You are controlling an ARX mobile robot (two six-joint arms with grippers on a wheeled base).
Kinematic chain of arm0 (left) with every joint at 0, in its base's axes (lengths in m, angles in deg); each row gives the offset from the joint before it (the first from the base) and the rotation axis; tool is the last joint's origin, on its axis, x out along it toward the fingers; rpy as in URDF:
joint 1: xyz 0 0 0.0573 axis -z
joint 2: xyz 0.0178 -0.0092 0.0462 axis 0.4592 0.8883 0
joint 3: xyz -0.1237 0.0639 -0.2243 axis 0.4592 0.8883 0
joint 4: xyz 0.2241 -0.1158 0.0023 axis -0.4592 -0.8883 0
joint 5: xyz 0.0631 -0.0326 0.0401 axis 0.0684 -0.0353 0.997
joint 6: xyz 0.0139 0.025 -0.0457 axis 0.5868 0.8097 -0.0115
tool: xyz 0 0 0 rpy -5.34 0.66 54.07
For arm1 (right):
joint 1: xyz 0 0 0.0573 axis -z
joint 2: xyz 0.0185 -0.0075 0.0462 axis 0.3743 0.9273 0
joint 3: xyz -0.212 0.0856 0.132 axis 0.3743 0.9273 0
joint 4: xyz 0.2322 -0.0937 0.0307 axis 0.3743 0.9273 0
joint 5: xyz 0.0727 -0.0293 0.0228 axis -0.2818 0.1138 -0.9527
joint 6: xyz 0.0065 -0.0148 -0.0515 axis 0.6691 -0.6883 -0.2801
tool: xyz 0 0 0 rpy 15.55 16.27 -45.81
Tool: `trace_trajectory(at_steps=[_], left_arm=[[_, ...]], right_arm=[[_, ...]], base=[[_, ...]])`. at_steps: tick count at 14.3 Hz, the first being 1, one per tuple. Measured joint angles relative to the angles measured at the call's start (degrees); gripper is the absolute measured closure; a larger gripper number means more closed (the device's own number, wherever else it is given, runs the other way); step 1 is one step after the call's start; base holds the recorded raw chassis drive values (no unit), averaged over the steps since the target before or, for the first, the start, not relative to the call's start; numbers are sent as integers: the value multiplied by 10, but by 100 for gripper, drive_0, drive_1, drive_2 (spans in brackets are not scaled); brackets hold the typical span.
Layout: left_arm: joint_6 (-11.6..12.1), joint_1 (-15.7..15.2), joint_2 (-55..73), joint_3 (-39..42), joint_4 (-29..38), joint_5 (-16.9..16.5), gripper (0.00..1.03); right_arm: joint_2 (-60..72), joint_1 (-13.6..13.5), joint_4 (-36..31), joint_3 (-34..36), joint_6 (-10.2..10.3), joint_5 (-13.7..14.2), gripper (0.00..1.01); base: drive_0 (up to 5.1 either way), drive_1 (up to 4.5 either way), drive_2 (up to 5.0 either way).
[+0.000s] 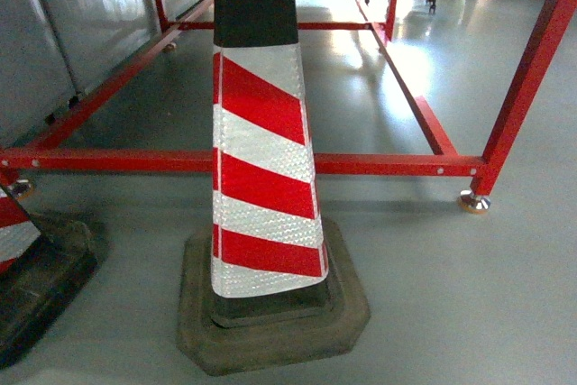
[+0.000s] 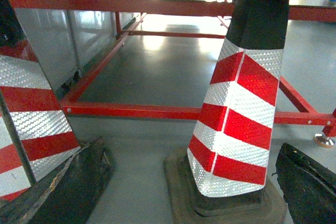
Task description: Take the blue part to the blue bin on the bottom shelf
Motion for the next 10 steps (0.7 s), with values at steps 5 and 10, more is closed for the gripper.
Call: trace_trajectory(at_steps=[5, 10], left_arm=[[0, 0, 0, 0, -2, 0, 5], [0, 0, 0, 0, -1, -1, 5]], right_arm=[[0, 0, 1, 0, 0, 0, 3], [0, 0, 0, 0, 0, 0, 3]], base=[[0, 0, 0], [0, 0, 0]])
